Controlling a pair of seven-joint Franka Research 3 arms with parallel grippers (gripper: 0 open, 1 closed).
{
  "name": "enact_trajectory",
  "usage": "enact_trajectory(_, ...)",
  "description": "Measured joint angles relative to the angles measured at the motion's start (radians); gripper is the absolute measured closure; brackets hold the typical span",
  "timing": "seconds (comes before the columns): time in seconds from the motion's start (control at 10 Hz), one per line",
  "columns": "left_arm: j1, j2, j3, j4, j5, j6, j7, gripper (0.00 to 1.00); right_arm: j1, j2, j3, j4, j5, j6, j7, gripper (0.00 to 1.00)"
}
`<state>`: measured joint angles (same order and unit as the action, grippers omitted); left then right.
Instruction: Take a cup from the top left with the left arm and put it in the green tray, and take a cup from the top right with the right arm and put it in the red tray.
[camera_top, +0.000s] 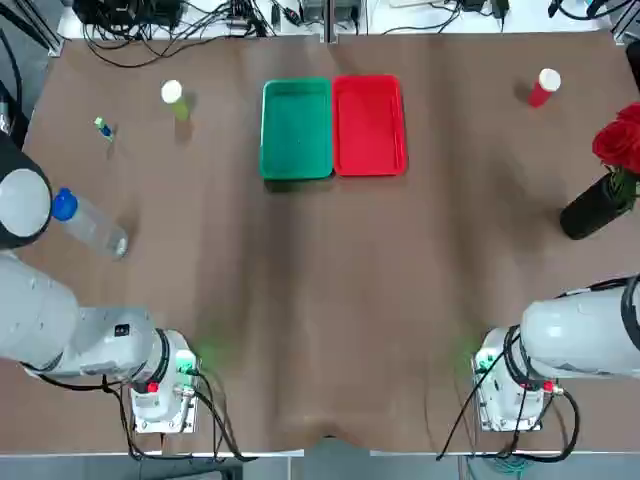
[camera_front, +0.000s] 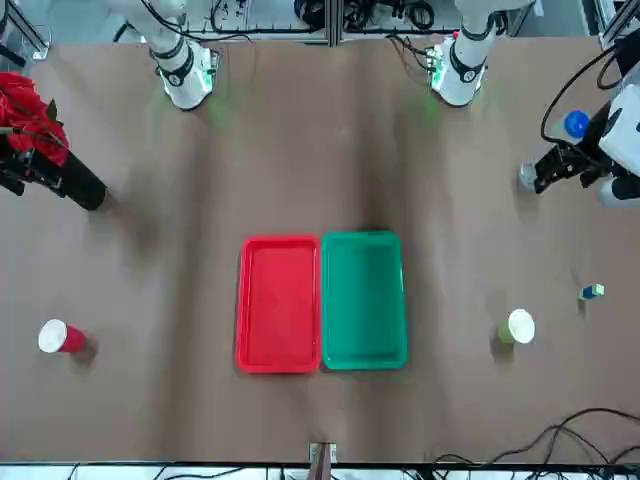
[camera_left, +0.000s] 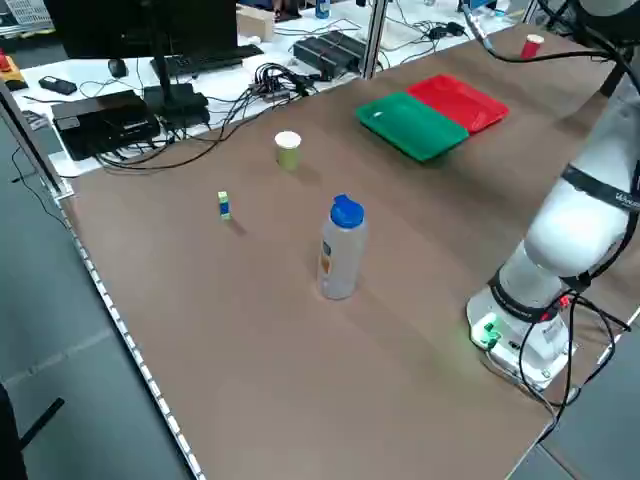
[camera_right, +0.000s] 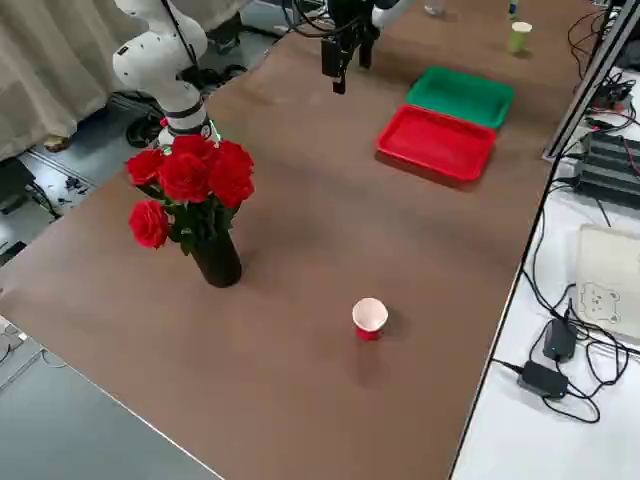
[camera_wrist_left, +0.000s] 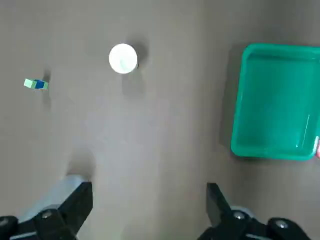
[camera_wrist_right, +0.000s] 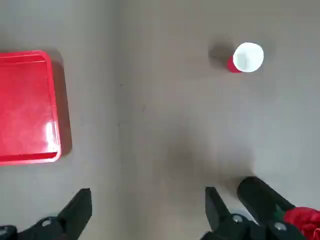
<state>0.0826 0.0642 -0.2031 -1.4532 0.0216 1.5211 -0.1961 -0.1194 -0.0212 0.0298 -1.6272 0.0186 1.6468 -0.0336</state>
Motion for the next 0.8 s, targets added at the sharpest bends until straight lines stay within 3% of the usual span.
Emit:
enact_trajectory(0.4,0.007,0.007,0.012,-0.004,0.000,0.002,0.003,0.00,0.000,0.000,0.000,0.004,0.000,0.000,0.000,0.00)
enact_trajectory(0.8,0.058,0.162,0.022,-0.019,0.003,0.219,0.004,0.00,-0.026,0.005,-0.002,0.004,-0.001,0.005,-0.001,0.00)
